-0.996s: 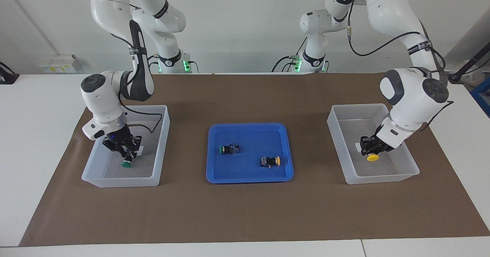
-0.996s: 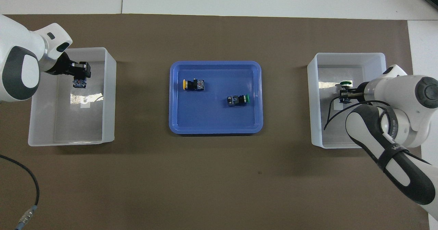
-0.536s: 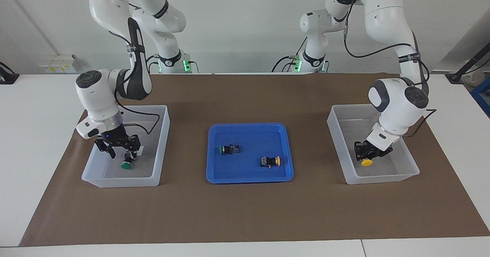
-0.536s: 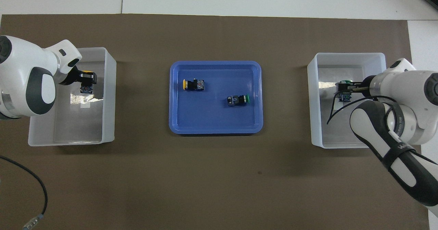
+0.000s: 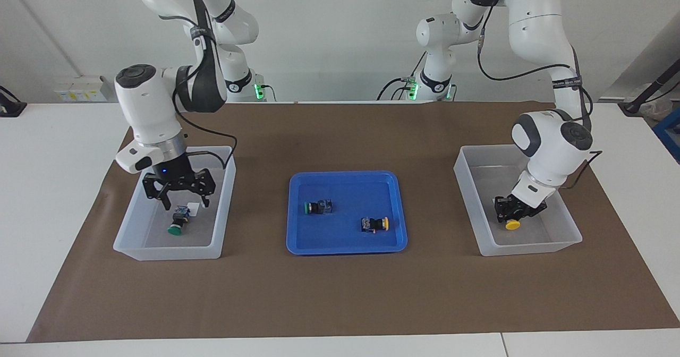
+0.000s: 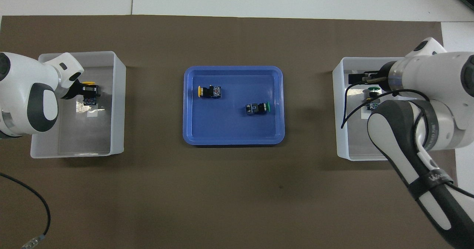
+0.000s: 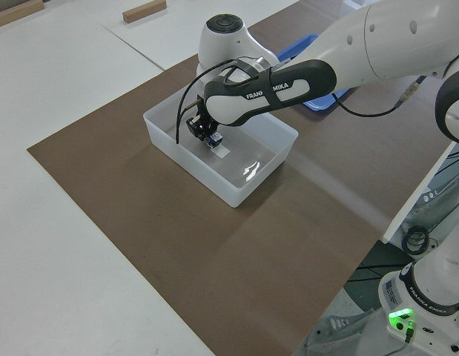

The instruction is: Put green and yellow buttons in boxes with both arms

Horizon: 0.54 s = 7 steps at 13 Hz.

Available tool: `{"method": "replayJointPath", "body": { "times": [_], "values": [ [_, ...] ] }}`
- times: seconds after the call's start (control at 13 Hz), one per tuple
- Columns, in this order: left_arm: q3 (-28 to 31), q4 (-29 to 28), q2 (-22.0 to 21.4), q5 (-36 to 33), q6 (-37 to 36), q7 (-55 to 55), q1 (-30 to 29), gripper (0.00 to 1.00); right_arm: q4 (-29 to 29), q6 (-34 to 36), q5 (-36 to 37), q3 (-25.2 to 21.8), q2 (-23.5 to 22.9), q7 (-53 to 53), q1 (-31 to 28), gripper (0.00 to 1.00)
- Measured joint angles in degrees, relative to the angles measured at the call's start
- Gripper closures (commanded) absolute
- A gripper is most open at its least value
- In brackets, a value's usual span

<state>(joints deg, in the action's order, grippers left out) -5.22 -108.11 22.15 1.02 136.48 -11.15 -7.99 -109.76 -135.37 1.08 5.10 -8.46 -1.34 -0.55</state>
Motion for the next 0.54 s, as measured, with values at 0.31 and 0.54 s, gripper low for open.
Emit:
{"method": "replayJointPath", "body": {
  "times": [0.31,0.54],
  "values": [
    [0.12,8.21,-0.55,-1.33,-10.59,-0.14,0.00,0.16,3.41,3.99,0.24,0.28,0.00,-23.32,10.85,0.00],
    [-0.29,18.43,-0.67,-1.44,-25.04,0.37,0.47,0.21,3.42,5.19,2.34,0.30,-0.24,-38.36,15.61,0.00]
  ]
}}
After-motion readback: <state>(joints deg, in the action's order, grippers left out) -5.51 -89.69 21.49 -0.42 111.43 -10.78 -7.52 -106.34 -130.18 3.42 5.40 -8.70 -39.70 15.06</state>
